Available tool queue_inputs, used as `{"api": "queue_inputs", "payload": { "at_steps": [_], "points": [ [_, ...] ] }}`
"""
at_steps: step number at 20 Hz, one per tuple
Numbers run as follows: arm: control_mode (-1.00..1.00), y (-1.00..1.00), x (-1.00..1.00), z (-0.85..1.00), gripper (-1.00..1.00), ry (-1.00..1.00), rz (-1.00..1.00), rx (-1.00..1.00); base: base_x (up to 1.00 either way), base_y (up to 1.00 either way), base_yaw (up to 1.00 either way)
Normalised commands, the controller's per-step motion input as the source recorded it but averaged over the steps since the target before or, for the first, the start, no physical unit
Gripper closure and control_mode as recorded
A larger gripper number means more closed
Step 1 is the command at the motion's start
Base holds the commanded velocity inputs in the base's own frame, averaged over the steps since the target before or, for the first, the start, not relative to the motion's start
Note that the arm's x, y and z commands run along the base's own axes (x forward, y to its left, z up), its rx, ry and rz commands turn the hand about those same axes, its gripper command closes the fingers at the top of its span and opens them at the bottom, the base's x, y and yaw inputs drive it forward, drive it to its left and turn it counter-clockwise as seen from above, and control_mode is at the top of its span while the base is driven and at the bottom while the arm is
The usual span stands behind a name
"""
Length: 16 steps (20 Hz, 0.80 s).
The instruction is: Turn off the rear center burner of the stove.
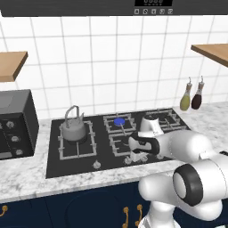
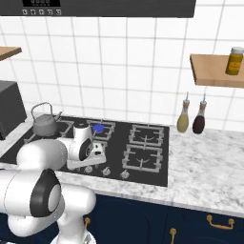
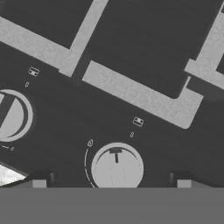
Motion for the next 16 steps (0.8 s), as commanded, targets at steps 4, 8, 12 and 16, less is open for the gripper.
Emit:
{"api": "queue_inputs", "payload": {
  "at_steps": [4, 8, 12, 16],
  "points": [
    [-1.00, 0.00, 0.03, -0.05, -1.00, 0.00, 0.00, 0.00, 0.00, 0.00, 0.00],
    [-1.00, 0.00, 0.00, -0.21, -1.00, 0.00, 0.00, 0.00, 0.00, 0.00, 0.00],
    [-1.00, 0.00, 0.00, -0.16, -1.00, 0.00, 0.00, 0.00, 0.00, 0.00, 0.00],
    [-1.00, 0.00, 0.00, 0.00, 1.00, 0.00, 0.00, 0.00, 0.00, 0.00, 0.00]
  ]
}}
